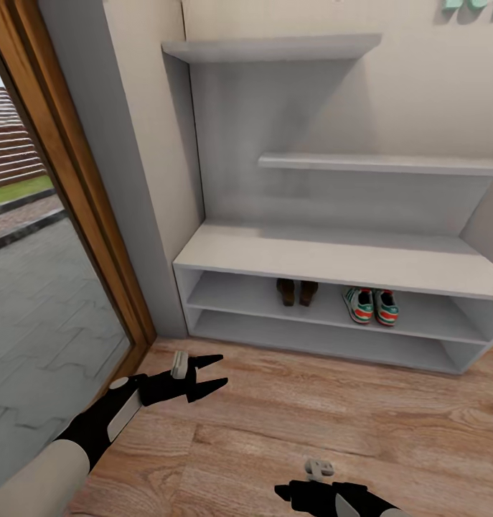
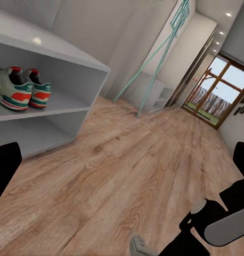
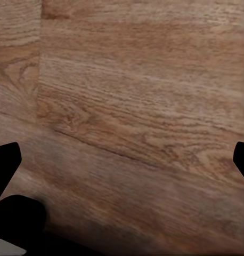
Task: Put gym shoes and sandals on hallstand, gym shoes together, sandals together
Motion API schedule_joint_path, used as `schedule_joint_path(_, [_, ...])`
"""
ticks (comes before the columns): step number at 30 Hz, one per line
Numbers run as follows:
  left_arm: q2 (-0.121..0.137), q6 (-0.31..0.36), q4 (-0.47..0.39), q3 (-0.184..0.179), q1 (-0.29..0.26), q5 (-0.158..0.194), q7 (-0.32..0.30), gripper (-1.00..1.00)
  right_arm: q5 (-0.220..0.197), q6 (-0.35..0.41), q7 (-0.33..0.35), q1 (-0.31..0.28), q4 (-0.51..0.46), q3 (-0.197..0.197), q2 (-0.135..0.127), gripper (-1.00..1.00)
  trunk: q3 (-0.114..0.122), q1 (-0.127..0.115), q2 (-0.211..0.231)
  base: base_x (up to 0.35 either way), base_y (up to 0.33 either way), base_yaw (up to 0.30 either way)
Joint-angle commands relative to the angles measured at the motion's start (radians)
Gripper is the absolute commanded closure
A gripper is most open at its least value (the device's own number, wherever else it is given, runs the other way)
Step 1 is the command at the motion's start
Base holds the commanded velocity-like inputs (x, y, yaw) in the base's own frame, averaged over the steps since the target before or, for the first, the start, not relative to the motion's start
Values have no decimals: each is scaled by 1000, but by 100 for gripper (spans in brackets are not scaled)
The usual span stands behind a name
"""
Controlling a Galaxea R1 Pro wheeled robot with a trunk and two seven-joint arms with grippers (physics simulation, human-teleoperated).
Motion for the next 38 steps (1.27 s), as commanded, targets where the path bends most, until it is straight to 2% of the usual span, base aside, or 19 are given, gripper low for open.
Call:
schedule_joint_path(1, [1,-4,1,-7,-1,9,1,-100,-6,10,2,0,-2,-6,0,-100,2,-4,7,0,0,0])
schedule_joint_path(16, [1,-4,1,-6,-1,9,1,-100,-4,11,2,0,-2,-5,-5,-100,49,-62,112,0,0,0])
schedule_joint_path(38, [7,-6,-1,-5,-1,9,-2,-100,-4,11,2,0,-2,-5,-5,-100,49,-62,112,0,0,0])
